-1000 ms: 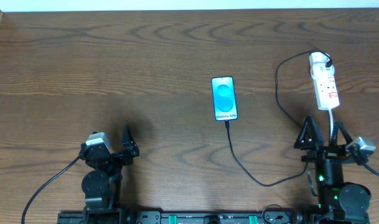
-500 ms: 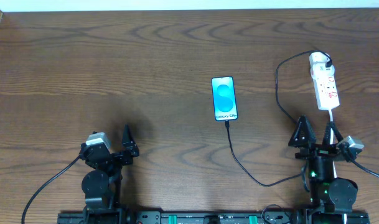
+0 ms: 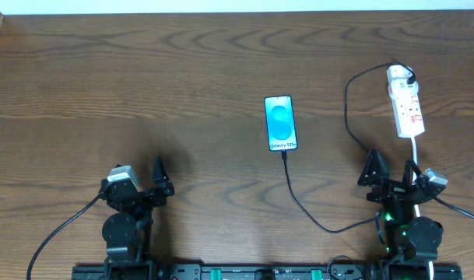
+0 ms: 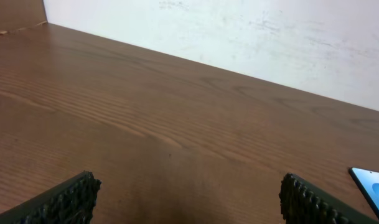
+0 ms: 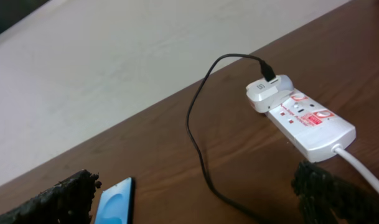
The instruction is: Plug charger to phone and switch on socket
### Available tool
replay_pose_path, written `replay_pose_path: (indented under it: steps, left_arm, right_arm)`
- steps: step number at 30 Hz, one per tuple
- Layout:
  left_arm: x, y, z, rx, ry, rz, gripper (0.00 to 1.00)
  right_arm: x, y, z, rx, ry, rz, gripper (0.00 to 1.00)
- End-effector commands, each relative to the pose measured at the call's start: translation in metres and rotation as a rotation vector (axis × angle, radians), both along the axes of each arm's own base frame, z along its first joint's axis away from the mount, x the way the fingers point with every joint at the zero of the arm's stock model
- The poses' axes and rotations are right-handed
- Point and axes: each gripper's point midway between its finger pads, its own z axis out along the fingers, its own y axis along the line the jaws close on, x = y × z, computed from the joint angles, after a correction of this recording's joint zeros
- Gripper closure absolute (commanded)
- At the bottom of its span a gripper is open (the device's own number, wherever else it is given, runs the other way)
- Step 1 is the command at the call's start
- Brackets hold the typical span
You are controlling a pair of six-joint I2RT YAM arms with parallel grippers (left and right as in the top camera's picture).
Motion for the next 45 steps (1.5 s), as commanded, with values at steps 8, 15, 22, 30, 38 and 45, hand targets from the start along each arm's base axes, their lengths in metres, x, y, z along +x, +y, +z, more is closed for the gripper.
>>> replay_pose_path:
  steps: [8,15,22,30,38,45]
  left_arm:
    - [-0.001,0.002,-0.016,0.008,0.052,0.007,0.07]
    - [-0.001,0.002,-0.016,0.008,0.052,0.007,0.07]
    - [-0.001,0.002,-0.016,0.008,0.051,0.007,0.07]
    - [-0.001,0.002,-0.016,0.008,0.052,0.007,0.07]
    - [-0.002,0.002,-0.012,0.009,0.032,0.008,0.07]
    - [-0.002,0.006,-0.006,0.015,0.006,0.032,0.07]
  right_arm:
    - [0.000,-0.001,0.000,-0.116,0.006,0.000,0.01]
    - [0.000,-0.001,0.000,-0.116,0.006,-0.001,0.01]
    - [0.000,-0.001,0.000,-0.116,0.006,-0.001,0.01]
    - [0.000,-0.001,0.000,-0.116,0.006,-0.001,0.01]
    - [0.000,-0.001,0.000,-0.116,0.005,-0.001,0.01]
    - [0.000,-0.001,0.000,-0.116,0.005,-0.001,0.01]
